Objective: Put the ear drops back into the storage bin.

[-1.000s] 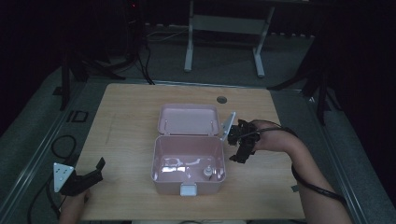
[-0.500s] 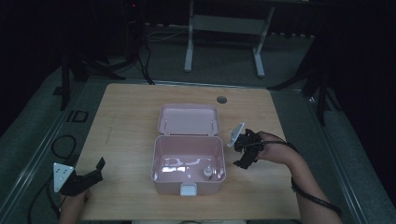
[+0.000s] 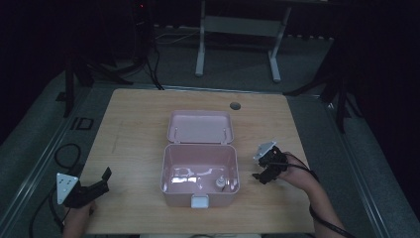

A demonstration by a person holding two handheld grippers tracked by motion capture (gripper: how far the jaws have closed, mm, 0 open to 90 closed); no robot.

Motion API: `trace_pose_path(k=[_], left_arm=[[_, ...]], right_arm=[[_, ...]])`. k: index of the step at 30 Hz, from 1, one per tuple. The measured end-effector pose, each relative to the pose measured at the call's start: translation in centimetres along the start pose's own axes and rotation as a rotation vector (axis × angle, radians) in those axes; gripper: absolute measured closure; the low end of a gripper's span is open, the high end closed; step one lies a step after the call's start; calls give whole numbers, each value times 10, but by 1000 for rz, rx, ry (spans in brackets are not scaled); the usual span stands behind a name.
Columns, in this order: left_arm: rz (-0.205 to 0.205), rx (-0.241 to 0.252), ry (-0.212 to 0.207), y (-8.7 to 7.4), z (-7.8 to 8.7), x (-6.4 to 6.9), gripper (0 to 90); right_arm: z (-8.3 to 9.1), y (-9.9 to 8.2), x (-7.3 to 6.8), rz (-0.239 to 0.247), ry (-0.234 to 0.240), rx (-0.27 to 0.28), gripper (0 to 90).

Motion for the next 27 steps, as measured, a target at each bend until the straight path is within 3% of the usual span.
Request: trace_pose_path(k=[5, 8, 9, 12, 14, 15, 17, 26, 27], left_arm=[[1, 0, 1, 0, 0, 0, 5], [0, 0, 0, 0, 0, 0, 5], [0, 0, 1, 0, 0, 0, 5], [1, 0, 0, 0, 0, 0, 5], [1, 0, 1, 0, 0, 0, 5], [1, 0, 1, 0, 0, 0, 5], [1, 0, 1, 0, 0, 0, 5], [0, 2, 2, 0, 0, 0, 5], [0, 2, 2, 0, 0, 0, 5]], right_arm=[[-2, -10, 6, -48, -29, 47, 138], [-1, -18, 11, -111, -60, 97, 137], [0, -23, 16, -143, -97, 122, 137], [3, -31, 21, -193, -148, 175, 137], [5, -33, 23, -212, -159, 194, 137], [8, -39, 27, -260, -196, 229, 136], [9, -42, 28, -273, -205, 239, 137], [8, -61, 30, -409, -242, 313, 133], [9, -64, 32, -453, -257, 332, 134]])
Point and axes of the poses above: each handheld gripper's, and its own axes: z roughly backward along the jaws, y roughly out of its top, x roughly to its right, the point moved 7 cm from there along -z, roughly forward along the jaws, and after that the axes turned 10 degrees about y, right-handed, at the moved point
